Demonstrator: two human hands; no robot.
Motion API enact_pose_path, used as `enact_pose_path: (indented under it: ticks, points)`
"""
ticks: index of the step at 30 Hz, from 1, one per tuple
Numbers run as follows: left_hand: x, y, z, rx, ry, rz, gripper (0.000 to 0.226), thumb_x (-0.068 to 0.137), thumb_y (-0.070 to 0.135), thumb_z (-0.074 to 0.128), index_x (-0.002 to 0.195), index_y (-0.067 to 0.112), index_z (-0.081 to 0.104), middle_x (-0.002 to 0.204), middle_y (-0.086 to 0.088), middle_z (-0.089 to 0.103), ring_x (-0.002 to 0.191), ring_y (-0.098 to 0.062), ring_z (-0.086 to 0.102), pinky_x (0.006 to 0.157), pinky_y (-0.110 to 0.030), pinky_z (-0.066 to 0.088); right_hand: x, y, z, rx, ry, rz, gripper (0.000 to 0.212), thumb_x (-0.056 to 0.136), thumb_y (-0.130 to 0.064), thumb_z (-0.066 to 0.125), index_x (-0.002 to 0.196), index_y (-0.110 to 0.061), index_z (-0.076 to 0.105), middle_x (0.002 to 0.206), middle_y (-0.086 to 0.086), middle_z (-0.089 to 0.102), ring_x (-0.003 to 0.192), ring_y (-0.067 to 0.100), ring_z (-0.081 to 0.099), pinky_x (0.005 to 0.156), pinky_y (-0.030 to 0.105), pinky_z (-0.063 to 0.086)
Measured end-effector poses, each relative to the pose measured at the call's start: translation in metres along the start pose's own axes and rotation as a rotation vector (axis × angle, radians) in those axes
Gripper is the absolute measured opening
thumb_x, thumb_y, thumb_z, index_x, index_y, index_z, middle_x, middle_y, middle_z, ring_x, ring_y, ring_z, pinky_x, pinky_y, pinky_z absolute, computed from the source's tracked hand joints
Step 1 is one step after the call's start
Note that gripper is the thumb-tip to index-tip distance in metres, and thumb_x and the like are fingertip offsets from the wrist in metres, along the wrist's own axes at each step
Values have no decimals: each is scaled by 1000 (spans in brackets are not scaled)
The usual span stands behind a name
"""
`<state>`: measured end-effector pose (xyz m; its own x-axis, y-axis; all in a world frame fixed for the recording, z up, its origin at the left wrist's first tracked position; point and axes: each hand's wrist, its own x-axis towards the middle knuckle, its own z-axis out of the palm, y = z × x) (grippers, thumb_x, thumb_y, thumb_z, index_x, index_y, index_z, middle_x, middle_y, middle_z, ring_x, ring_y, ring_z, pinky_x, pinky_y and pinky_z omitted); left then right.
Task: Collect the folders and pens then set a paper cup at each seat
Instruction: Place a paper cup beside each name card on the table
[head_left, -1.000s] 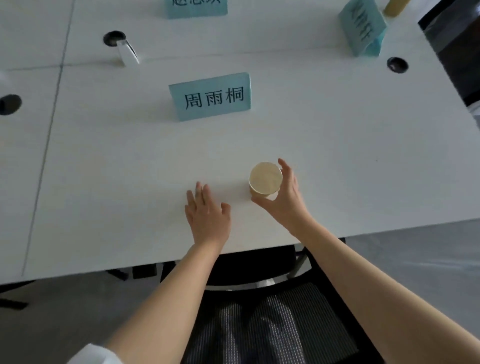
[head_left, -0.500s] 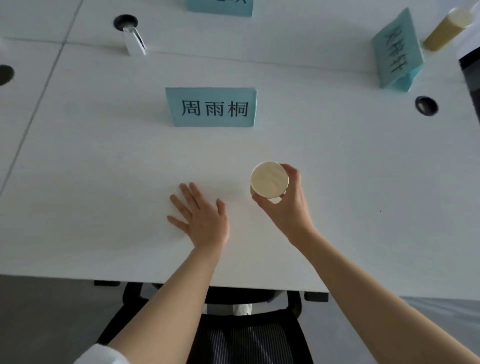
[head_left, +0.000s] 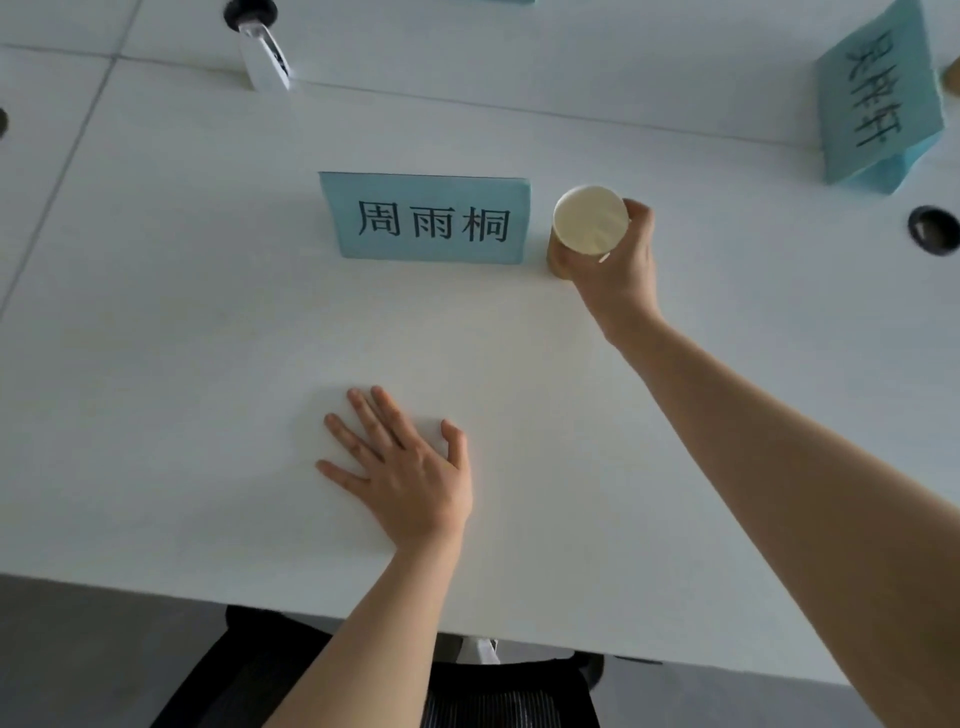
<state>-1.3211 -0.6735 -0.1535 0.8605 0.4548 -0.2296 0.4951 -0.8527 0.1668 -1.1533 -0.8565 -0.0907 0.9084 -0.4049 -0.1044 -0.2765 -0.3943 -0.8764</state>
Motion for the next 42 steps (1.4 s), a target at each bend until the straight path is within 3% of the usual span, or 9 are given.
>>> enact_pose_path:
  ticks: [5, 9, 16, 21, 33, 35, 39, 42]
  points:
    - [-1, 0, -1, 23, 14, -5, 82, 88, 52, 34, 154, 5, 21, 163, -15, 15, 148, -43, 10, 112, -70, 11, 9, -4, 5, 29, -59, -15, 72, 70, -28, 81, 129, -15, 42, 117, -4, 52, 107, 16, 54, 86, 26, 46]
    - [-1, 0, 0, 25, 40, -4, 81, 88, 51, 36, 154, 5, 24, 162, -16, 17, 148, -43, 11, 111, -71, 12, 8, -5, 4, 26, -124, -40, 70, 71, -28, 81, 128, -16, 44, 112, -10, 51, 102, 12, 53, 74, 12, 43]
    - [-2, 1, -1, 28, 46, -5, 81, 89, 52, 31, 154, 5, 22, 162, -16, 17, 148, -43, 10, 111, -71, 11, -1, -2, 5, 7, -200, -76, 71, 69, -26, 82, 128, -19, 44, 116, -9, 55, 107, 16, 55, 90, 34, 51]
    - [-1, 0, -1, 26, 41, -7, 81, 89, 53, 29, 155, 6, 20, 163, -15, 15, 149, -43, 8, 112, -70, 10, 4, -3, 1, 11, -98, -87, 71, 70, -28, 81, 128, -17, 43, 113, -11, 51, 106, 14, 54, 89, 30, 49]
    - [0, 0, 0, 9, 28, -6, 81, 89, 53, 29, 155, 6, 20, 163, -15, 15, 149, -43, 9, 112, -71, 10, 2, -6, 8, 12, -169, -85, 70, 70, -23, 82, 128, -15, 44, 103, -22, 48, 104, 12, 53, 87, 28, 49]
    - [0, 0, 0, 7, 20, -5, 81, 89, 53, 29, 155, 6, 20, 163, -15, 14, 149, -43, 8, 112, -71, 9, 2, -6, 6, 7, -165, -68, 73, 72, -23, 81, 132, -16, 40, 107, -19, 49, 106, 13, 53, 85, 26, 47]
    - [0, 0, 0, 14, 1, -8, 82, 89, 53, 30, 155, 6, 21, 163, -15, 14, 149, -43, 8, 112, -71, 8, 4, -2, 1, -10, -220, -22, 95, 73, -29, 81, 146, -19, 22, 132, -2, 46, 122, 18, 50, 100, 36, 46]
    - [-1, 0, -2, 14, -12, 5, 83, 88, 54, 29, 155, 6, 19, 163, -15, 13, 149, -43, 6, 112, -71, 6, -4, 1, -9, -63, -223, 22, 98, 74, -31, 81, 149, -20, 18, 141, 2, 45, 128, 19, 46, 103, 37, 42]
